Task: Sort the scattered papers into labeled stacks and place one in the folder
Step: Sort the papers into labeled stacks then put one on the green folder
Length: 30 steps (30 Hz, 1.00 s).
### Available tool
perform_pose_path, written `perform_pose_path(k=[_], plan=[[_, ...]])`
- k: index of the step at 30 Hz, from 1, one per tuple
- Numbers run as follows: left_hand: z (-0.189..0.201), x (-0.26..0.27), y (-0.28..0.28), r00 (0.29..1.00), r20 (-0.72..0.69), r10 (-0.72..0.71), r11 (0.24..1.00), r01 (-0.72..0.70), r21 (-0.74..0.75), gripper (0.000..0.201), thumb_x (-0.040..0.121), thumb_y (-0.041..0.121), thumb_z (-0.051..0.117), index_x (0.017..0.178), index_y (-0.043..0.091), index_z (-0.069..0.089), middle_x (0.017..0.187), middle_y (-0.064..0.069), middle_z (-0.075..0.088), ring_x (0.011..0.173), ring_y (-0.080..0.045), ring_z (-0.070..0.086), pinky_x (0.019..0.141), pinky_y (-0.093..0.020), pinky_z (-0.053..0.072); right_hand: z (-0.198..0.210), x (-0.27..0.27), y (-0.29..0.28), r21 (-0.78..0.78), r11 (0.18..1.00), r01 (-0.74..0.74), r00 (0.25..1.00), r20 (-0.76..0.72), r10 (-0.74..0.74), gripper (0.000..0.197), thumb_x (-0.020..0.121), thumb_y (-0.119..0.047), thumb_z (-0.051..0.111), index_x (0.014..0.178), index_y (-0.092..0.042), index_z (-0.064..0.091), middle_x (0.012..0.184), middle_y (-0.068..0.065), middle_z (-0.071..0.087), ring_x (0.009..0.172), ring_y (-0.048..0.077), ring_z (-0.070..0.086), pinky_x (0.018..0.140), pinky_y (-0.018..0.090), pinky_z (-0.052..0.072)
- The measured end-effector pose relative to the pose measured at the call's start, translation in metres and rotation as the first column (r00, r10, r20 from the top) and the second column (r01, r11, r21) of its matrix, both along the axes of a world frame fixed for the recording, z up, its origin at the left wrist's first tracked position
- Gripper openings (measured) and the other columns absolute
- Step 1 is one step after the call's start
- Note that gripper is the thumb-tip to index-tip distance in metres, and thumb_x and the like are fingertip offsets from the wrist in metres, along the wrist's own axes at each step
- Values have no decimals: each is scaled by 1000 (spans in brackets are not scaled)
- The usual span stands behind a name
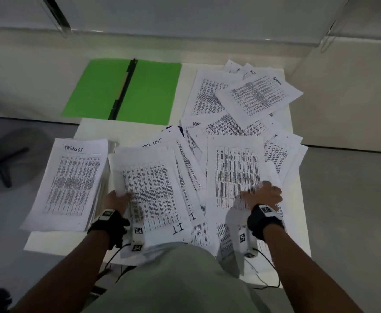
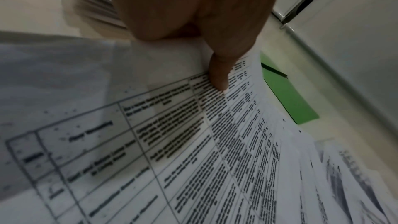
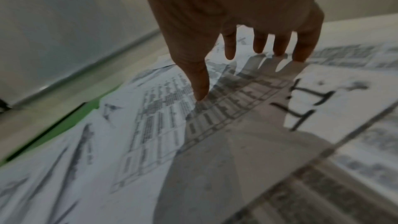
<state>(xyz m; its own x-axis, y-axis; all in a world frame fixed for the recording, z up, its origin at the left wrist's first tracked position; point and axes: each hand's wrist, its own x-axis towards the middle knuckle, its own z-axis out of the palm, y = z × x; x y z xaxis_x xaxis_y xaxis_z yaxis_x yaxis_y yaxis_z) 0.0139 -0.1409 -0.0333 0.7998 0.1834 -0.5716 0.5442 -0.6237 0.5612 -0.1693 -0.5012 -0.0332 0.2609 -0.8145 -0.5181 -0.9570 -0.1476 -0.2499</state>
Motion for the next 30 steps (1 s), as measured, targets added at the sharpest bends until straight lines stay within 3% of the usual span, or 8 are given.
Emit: perform_pose_path(k=[6, 9, 13, 17, 20, 23, 27, 30], plan=[[8, 19, -29, 998, -36, 48, 998, -47, 32, 60, 85, 38, 67, 128, 0, 52, 122, -24, 61, 104, -41, 61, 88, -53, 53, -3, -12, -7, 94, 990, -109, 961, 266, 81, 82, 89, -12, 66, 152, -8, 14, 144, 23, 42, 123, 38, 51, 97, 38, 43], [14, 31, -54, 998, -52, 22, 999, -20, 24, 67, 87, 33, 64, 138, -4, 41, 137, -23, 51, 119, -42, 54, 98, -47, 47, -5, 0, 5, 90, 983, -163, 921, 370, 119, 67, 96, -19, 54, 153, -13, 18, 135, 25, 53, 114, 38, 58, 95, 41, 49], [-5, 49, -74, 991, -132, -38, 997, 46, 65, 80, 80, 39, 65, 143, 2, 33, 142, -20, 47, 119, -42, 54, 102, -46, 45, -2, 22, 25, 147, 942, -301, 886, 408, 219, 57, 98, -18, 50, 149, -15, 27, 128, 22, 58, 106, 35, 62, 93, 43, 51], [0, 46, -91, 979, -166, -114, 980, 139, 143, 76, 86, 28, 66, 148, 4, 27, 150, -16, 37, 135, -35, 39, 110, -38, 35, -1, 41, 43, 182, 891, -417, 866, 379, 327, 45, 99, -14, 45, 143, -10, 35, 106, 18, 64, 83, 29, 62, 74, 35, 51], [-3, 42, -95, 977, -173, -123, 968, 157, 195, 78, 82, 30, 69, 144, 6, 29, 146, -18, 38, 132, -36, 39, 105, -43, 37, -2, 52, 58, 292, 831, -474, 853, 386, 351, 44, 103, -18, 37, 145, -8, 33, 113, 14, 61, 101, 33, 62, 90, 40, 51], [-6, 35, -95, 980, -145, -138, 935, 177, 308, 74, 76, 33, 72, 135, 9, 34, 136, -18, 33, 125, -38, 34, 95, -52, 41, -4, 66, 72, 207, 811, -547, 819, 332, 467, 39, 102, -17, 38, 137, 1, 40, 141, 13, 41, 131, 34, 40, 108, 42, 37], [-14, 24, -98, 988, -81, -135, 947, 152, 283, 75, 75, 24, 72, 134, 3, 31, 136, -22, 32, 121, -41, 38, 98, -48, 39, 3, 95, 88, 198, 842, -501, 822, 414, 392, 72, 93, -53, 45, 144, -5, 31, 152, 12, 20, 139, 30, 27, 114, 47, 31], [-13, 23, -101, 996, -82, -44, 982, 58, 178, 71, 77, 15, 68, 136, 1, 30, 135, -23, 35, 113, -41, 49, 89, -41, 43, 3, 112, 97, 248, 798, -550, 814, 372, 445, 71, 90, -23, 63, 148, -14, 24, 151, 12, 21, 131, 30, 42, 108, 35, 36]])
